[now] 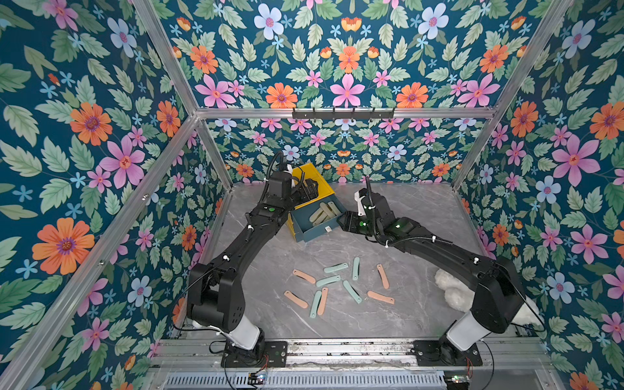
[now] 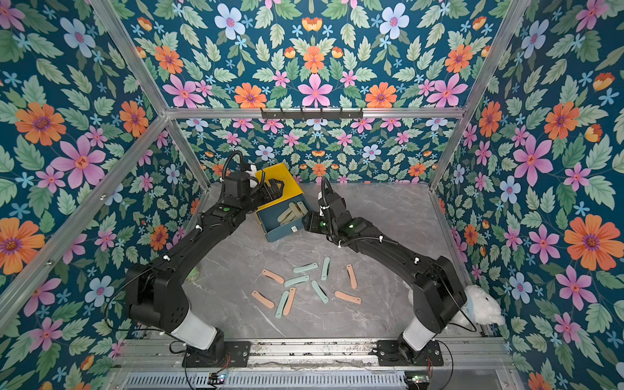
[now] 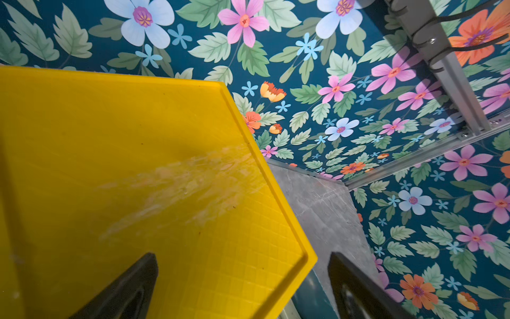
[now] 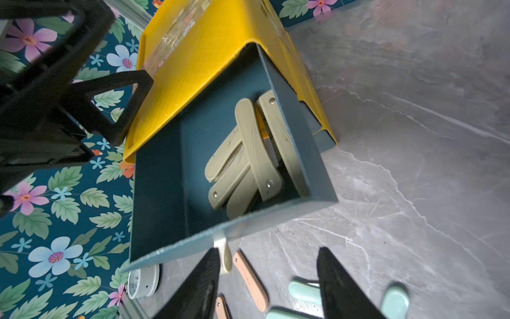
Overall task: Place the fruit knives into the drawer by color
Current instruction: Close the drawer in the storage box.
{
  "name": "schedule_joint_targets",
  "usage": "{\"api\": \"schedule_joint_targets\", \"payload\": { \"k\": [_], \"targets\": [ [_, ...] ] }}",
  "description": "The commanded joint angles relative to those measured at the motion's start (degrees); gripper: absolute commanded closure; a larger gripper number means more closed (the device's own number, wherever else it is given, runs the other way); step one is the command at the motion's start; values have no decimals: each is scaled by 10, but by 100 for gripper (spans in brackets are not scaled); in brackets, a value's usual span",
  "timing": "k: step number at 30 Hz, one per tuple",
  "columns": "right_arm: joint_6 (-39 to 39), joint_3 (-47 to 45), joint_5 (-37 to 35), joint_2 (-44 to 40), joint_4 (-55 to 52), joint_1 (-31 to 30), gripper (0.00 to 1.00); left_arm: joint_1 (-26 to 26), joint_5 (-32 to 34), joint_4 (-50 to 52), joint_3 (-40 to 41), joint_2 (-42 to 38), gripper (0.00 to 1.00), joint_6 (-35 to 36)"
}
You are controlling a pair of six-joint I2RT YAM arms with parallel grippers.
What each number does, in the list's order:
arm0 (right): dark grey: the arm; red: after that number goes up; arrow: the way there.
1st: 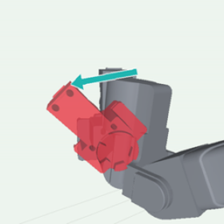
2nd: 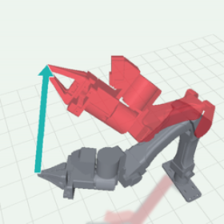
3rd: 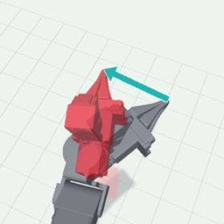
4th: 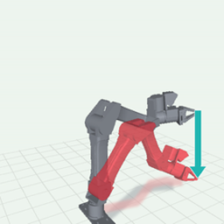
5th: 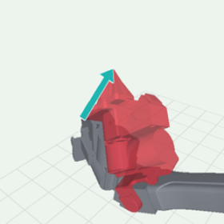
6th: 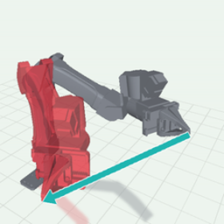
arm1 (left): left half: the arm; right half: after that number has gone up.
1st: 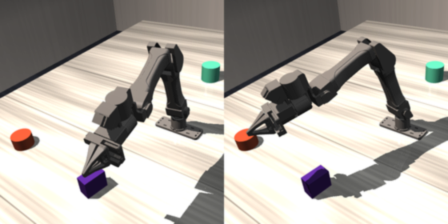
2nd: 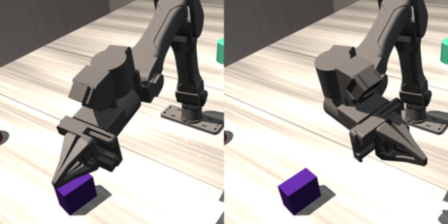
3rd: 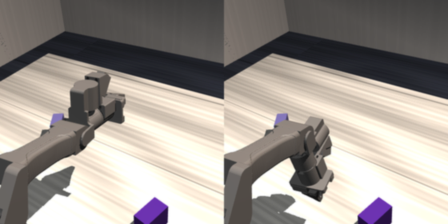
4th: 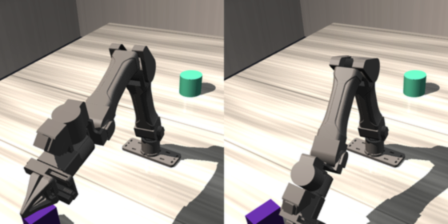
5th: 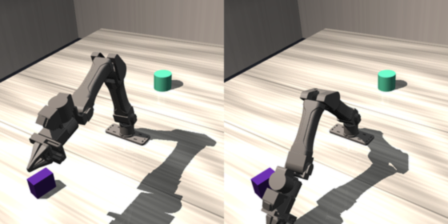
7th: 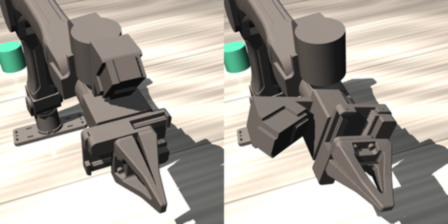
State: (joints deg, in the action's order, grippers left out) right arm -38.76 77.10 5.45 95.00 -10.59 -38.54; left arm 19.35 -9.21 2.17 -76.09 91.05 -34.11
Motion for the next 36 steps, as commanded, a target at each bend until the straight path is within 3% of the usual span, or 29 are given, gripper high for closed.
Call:
{"api": "schedule_joint_targets", "payload": {
  "k": [1,25,32,36],
  "targets": [
    [-3,26,6,37,15,4,41,0,-11,0,2,5,1,-1],
    [-109,199,77,245,155,20,37,0,-34,10,19,17,1,-4],
    [-122,191,87,251,186,20,36,-1,-45,8,31,16,1,-10],
    [-139,99,80,194,245,16,35,-1,-40,7,31,10,1,-10]
  ]
}}
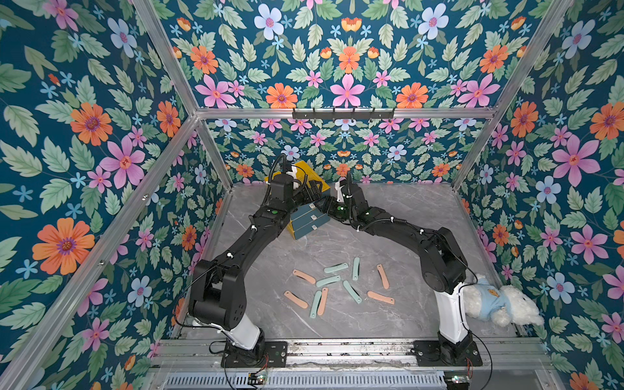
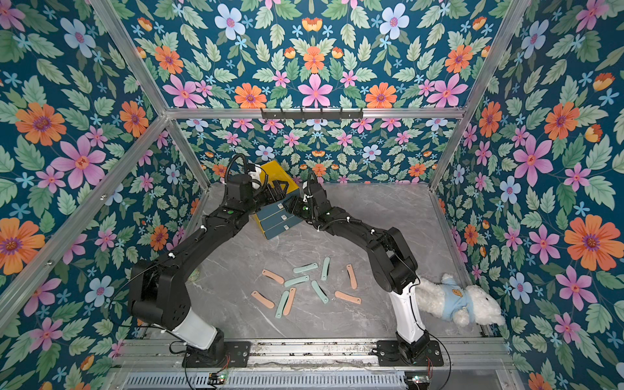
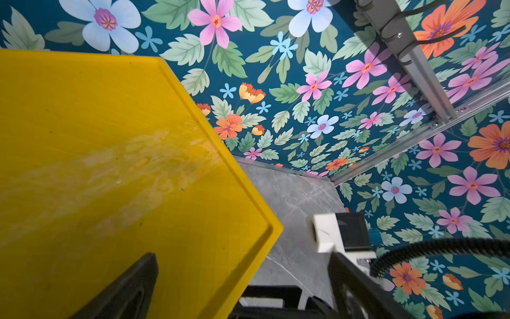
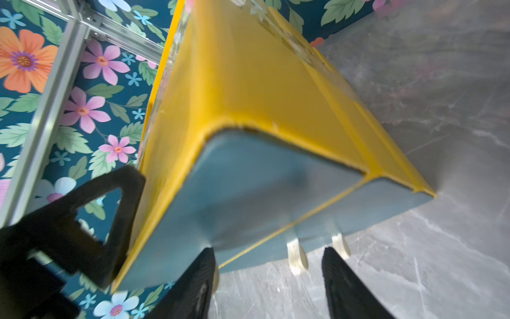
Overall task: Place the fruit knives into the drawer by color
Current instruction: Close the drawer in the storage box, then open the drawer in the storage box.
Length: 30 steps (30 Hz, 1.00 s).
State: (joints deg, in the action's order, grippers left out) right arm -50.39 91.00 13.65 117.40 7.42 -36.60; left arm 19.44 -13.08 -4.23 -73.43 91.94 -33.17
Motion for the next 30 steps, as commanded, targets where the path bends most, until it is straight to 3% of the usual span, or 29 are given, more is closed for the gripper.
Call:
{"api": "schedule_joint_targets", "payload": {
  "k": [1,5,10,24,27,30],
  "targets": [
    [-34,-72,-5,-46,88,-6,36,-2,1,71,5,-1,1,-19],
    [-75,-140,6,-56,150,-13,39,-3,0,65,10,-4,1,-22],
    [-127,-123,44,0,204,-13,49,-4,-5,61,15,-4,1,-26],
    [-164,-60,50,73,207,-14,56,-6,-13,59,9,3,1,-28],
    [-166,-48,48,83,209,-14,63,-6,-13,60,8,3,1,-28],
    [-167,-44,44,90,213,-14,77,-6,-14,61,10,4,1,-27]
  ]
}}
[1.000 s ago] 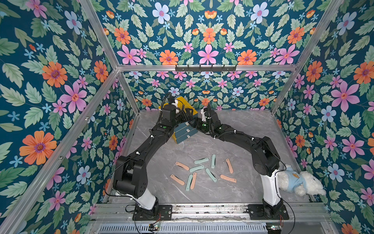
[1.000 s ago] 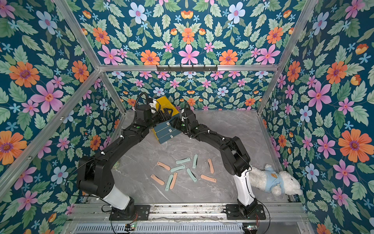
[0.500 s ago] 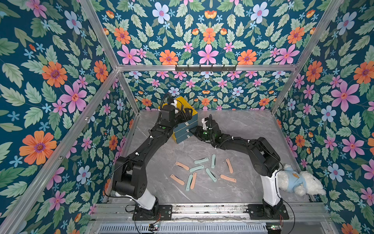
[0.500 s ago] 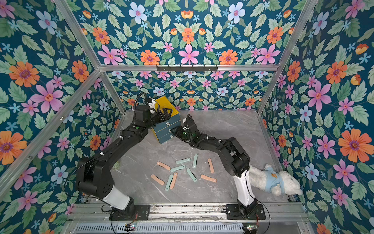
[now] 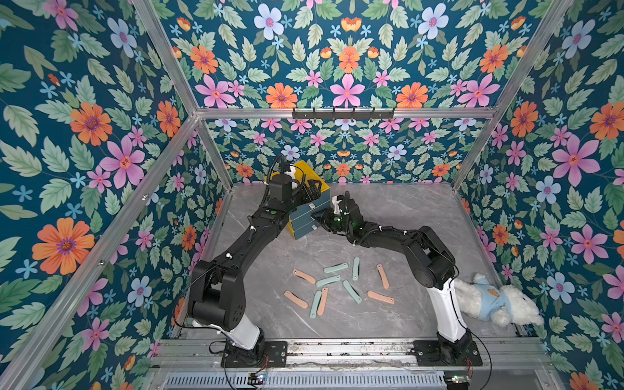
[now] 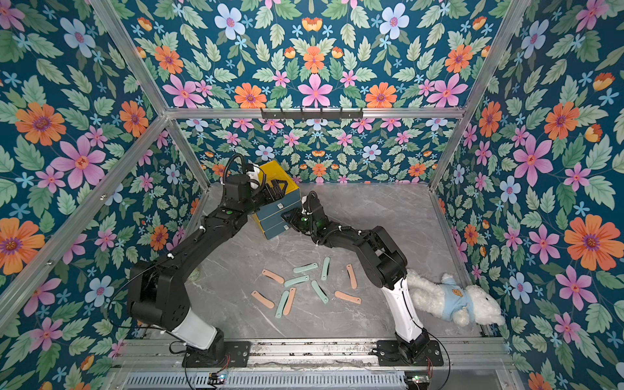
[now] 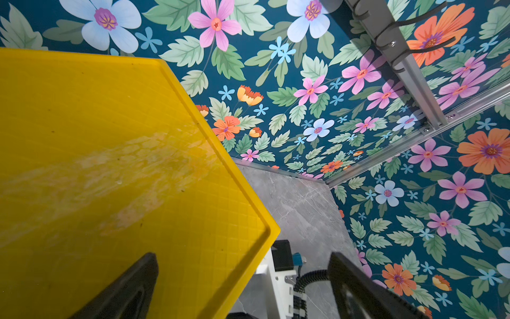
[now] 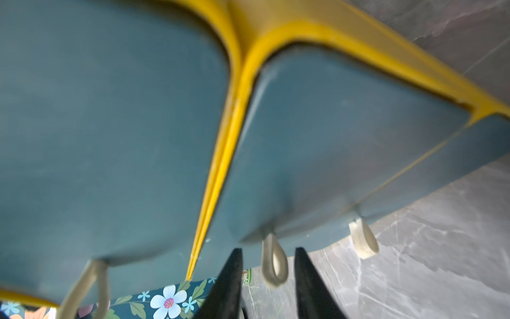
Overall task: Place the fruit knives into the drawer by color
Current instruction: Open the drawer in the storage box.
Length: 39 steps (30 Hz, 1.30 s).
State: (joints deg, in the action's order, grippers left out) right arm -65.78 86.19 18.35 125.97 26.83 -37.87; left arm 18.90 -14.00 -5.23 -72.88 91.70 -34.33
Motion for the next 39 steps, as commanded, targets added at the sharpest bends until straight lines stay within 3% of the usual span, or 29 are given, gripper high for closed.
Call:
{"api": "schedule_joint_targets", "payload": {
  "k": [1,6,17,25,27,31,34,39],
  "targets": [
    [-14,3,-5,4,23,-2,83,-1,-5,71,5,7,1,-15],
    [-16,-30,-5,-9,48,-2,99,-2,-5,71,4,8,1,-15],
    [-29,-236,-8,-124,126,-12,99,-2,-8,59,5,13,1,-20],
    [-20,-303,-14,-179,137,-16,97,-3,-8,55,4,16,1,-21],
    [-19,-305,-13,-181,136,-17,94,-3,-7,55,4,18,1,-21],
    [-11,-301,0,-181,140,-17,69,-3,-9,55,-2,19,1,-21],
    [7,-308,3,-198,134,-17,57,-4,-8,57,-18,16,1,-16],
    [37,-327,7,-240,103,-18,53,-4,-6,69,-72,11,1,-6]
  ]
}}
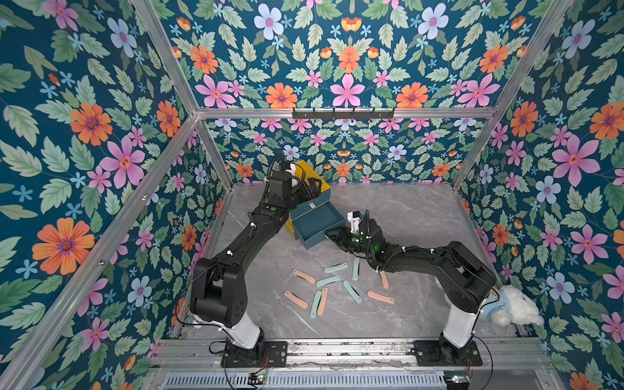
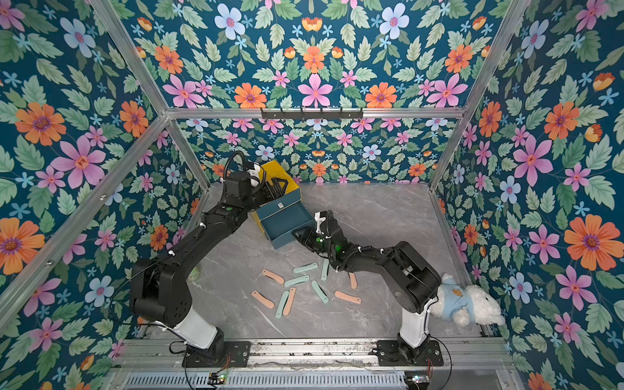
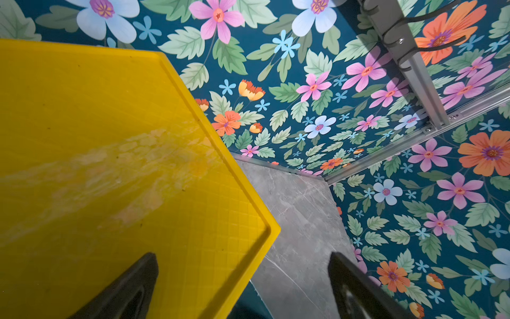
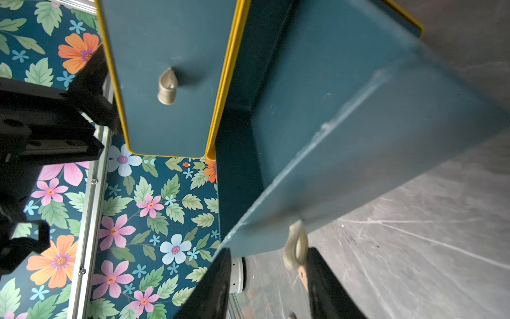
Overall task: Place the fruit knives into the drawer by color
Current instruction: Open the drawer in the storage box, then pick up the fruit knife from the center of the board.
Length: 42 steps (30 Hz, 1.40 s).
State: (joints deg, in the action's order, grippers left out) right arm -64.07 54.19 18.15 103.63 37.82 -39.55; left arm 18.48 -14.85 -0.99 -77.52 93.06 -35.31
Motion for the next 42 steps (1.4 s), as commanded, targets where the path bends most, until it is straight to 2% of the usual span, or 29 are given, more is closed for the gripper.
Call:
{"api": "schedule_joint_targets", "payload": {
  "k": [1,5,9,14,19,22,28,36,42],
  "targets": [
    [26,-14,10,-28,-17,-1,53,-1,2,35,-44,-3,1,6],
    [69,-47,4,-92,-76,-8,51,-1,-7,54,-104,-23,1,12],
    [127,-75,-19,-185,-186,-18,49,-1,-19,51,-96,-80,1,14],
    [188,-91,-60,-282,-390,-18,47,0,-22,17,46,-203,1,8],
    [232,-86,-98,-329,-576,-18,45,0,-22,11,224,-317,1,-7],
    [240,-77,-118,-316,-670,0,45,0,-7,36,310,-370,1,-6],
    [277,-77,-124,-266,-705,61,45,0,25,79,401,-429,1,-5],
    [335,13,-150,-127,-775,64,49,0,24,79,440,-442,1,-12],
    [351,35,-166,-92,-814,63,51,0,21,79,446,-440,1,-3]
  ]
}}
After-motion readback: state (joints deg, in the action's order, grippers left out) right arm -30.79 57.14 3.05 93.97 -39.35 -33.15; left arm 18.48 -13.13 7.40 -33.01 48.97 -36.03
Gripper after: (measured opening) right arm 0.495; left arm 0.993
